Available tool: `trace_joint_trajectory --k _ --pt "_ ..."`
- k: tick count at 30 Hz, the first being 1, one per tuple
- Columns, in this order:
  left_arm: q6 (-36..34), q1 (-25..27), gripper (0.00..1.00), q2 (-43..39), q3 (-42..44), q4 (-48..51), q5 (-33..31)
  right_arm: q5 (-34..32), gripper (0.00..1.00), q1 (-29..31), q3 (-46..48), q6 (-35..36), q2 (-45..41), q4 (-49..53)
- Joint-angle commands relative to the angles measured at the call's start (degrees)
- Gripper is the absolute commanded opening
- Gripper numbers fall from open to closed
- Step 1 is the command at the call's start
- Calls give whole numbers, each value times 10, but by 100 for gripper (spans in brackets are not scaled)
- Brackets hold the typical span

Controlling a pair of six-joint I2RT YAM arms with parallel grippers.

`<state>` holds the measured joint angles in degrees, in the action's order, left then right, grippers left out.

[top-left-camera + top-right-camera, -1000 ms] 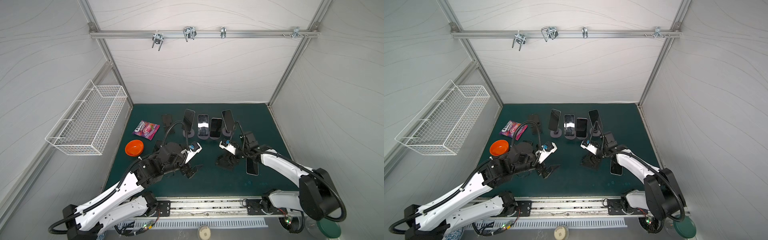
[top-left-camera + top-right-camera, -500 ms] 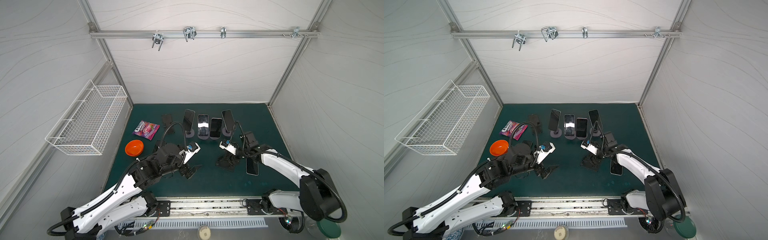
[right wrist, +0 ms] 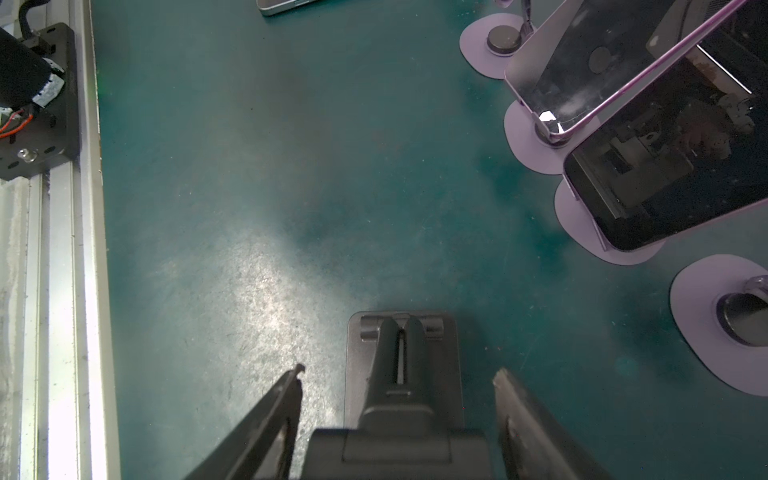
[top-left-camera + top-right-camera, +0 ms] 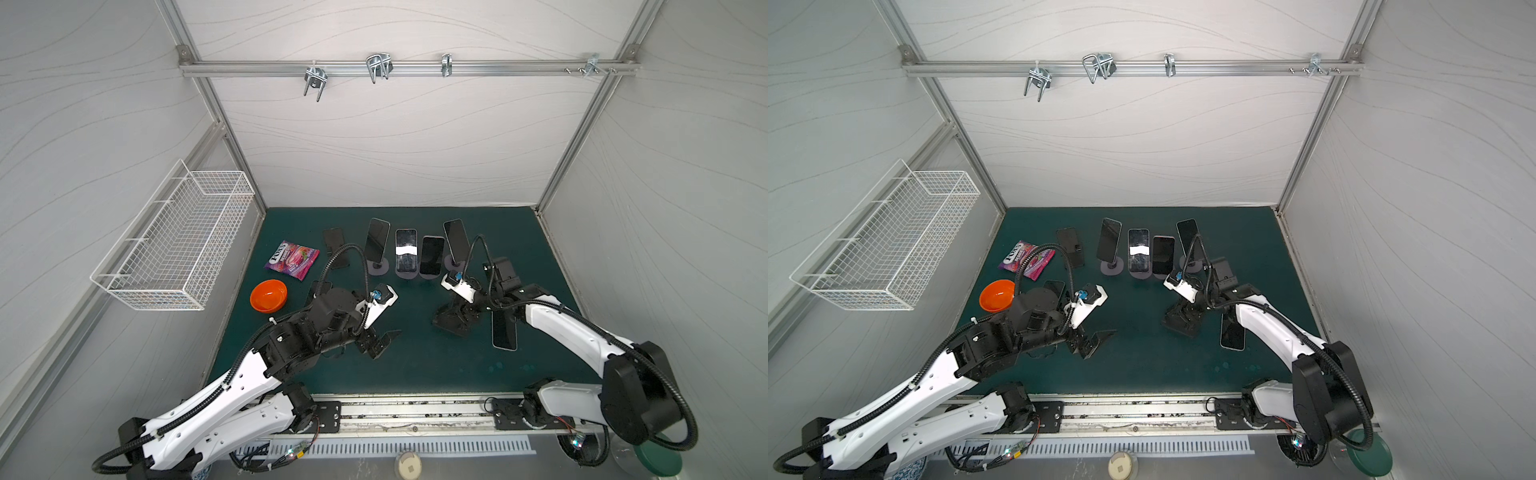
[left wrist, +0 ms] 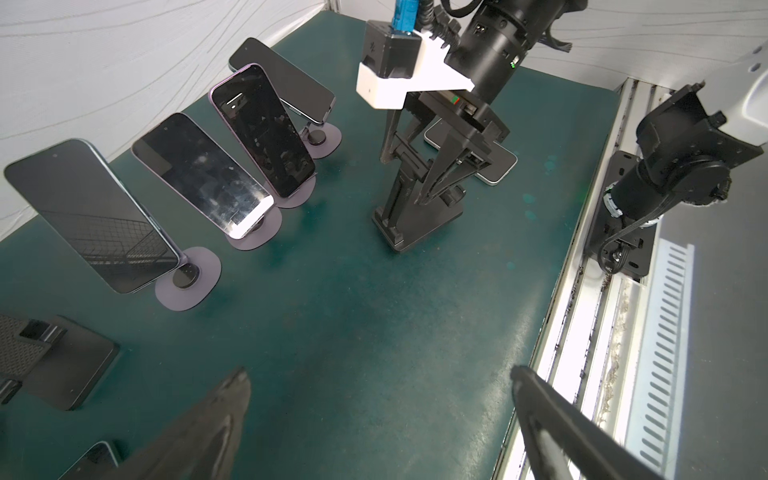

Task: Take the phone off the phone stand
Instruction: 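Close the right gripper on the top of the black folding stand, then lift the black stand away with the right gripper while the left arm shifts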

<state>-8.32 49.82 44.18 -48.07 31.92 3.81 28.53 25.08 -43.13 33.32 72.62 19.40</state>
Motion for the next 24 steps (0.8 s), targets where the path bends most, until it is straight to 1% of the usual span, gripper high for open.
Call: trace_joint_trajectory --k 1,2,7,11,14,16,19,22,24 --pt "2 2 99 -5 -12 -19 -9 8 47 -3 -18 -12 -16 6" --pt "1 2 99 -4 -14 -17 -10 5 45 -2 -19 -16 -18 6" --pt "16 2 99 -8 -20 -20 -23 -18 44 -2 -26 -48 -31 -2" --pt "48 2 99 -16 -1 -54 -41 -47 44 -4 -33 -72 -55 2" --pt "64 2 99 -15 7 -82 -53 -53 44 -10 -34 -87 -81 6" --pt "66 2 99 -6 1 -94 -57 -54 44 -18 -36 -96 -96 9" --pt "45 2 99 19 1 -131 -69 -72 44 -33 -31 -109 -115 -1" --pt "44 2 99 61 -18 -164 -100 -94 44 -48 -35 -123 -129 -2" --pt "39 2 99 92 -38 -174 -106 -96 44 -60 -35 -125 -134 -9"
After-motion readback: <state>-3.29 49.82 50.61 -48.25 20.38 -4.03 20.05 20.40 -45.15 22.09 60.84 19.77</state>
